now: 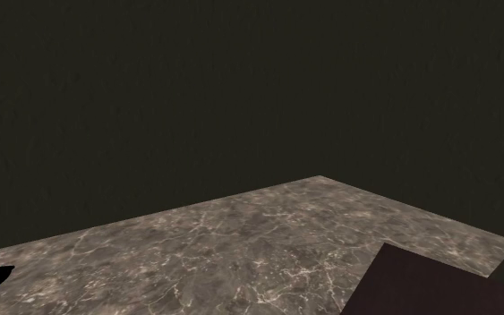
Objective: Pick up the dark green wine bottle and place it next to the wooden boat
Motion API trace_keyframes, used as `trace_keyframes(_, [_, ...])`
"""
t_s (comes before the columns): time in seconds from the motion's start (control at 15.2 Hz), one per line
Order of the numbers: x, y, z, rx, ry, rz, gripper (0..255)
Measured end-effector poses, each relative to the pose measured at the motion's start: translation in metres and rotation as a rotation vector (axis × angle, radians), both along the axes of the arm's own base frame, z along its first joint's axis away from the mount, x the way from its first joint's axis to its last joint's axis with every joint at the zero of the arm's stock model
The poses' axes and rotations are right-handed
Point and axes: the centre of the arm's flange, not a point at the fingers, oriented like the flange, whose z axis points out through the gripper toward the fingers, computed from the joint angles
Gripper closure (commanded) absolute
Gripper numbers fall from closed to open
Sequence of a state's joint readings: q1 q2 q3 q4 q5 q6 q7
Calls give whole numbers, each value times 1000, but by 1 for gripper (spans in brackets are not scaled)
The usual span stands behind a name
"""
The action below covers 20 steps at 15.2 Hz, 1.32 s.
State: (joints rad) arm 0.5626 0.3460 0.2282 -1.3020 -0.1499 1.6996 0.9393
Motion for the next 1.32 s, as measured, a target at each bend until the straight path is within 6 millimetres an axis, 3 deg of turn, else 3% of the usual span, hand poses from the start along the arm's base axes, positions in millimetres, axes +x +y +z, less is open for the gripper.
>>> trace_keyframes(0.26, [-7, 54, -6, 0, 0, 0, 255])
trace_keyframes(0.33, [-9, 59, -9, 0, 0, 0, 255])
trace_keyframes(1.32, [-10, 62, -84, 0, 0, -2, 255])
